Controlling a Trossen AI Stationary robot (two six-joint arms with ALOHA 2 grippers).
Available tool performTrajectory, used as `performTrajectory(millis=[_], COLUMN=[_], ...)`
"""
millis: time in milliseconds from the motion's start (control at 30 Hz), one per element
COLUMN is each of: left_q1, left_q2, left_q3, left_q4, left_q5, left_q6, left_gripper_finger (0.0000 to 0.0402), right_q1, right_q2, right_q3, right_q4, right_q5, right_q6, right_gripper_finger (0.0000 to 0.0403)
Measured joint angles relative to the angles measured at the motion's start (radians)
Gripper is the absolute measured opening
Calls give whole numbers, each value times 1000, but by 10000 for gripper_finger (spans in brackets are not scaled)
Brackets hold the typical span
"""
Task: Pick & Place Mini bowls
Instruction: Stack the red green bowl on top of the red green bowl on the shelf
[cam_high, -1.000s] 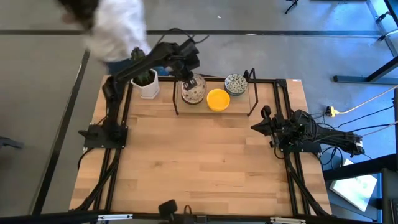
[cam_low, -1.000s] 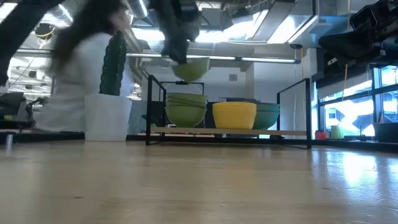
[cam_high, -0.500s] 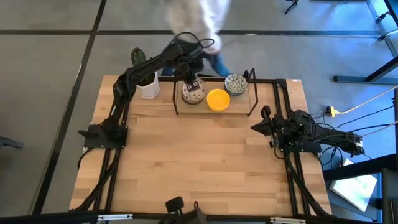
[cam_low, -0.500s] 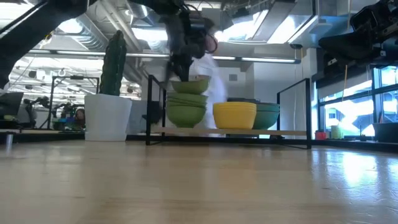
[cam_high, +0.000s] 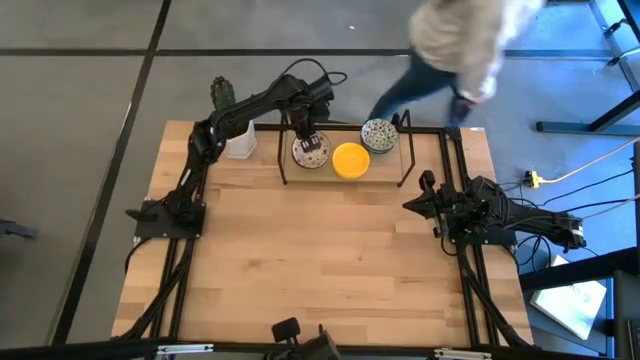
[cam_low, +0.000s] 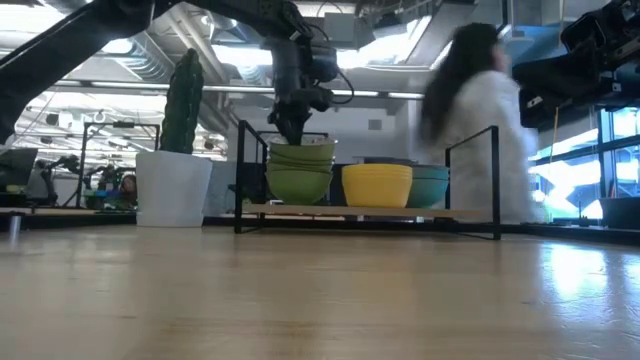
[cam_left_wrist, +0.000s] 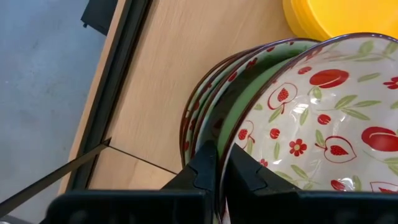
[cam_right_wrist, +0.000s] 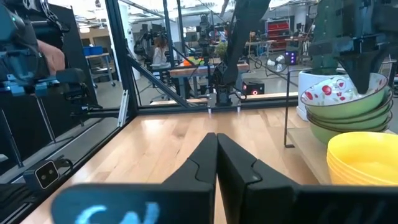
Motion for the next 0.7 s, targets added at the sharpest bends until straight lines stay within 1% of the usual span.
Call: performTrajectory(millis=[300, 500, 700], left_q1=[0, 7, 8], left_q2=[8, 10, 11], left_q3=[1, 0, -2], left_q4=[-9, -20, -9], left_q5=[5, -11, -14], left_q6=[10, 10, 14], left_gripper_finger=[8, 9, 23], right_q1=[0, 0, 0], right_q2=[0, 0, 0], right_q3=[0, 0, 0], right_q4=[-1, -1, -1], right_q5=[0, 0, 0], right_q6=[14, 16, 16], right_gripper_finger=[10, 10, 10])
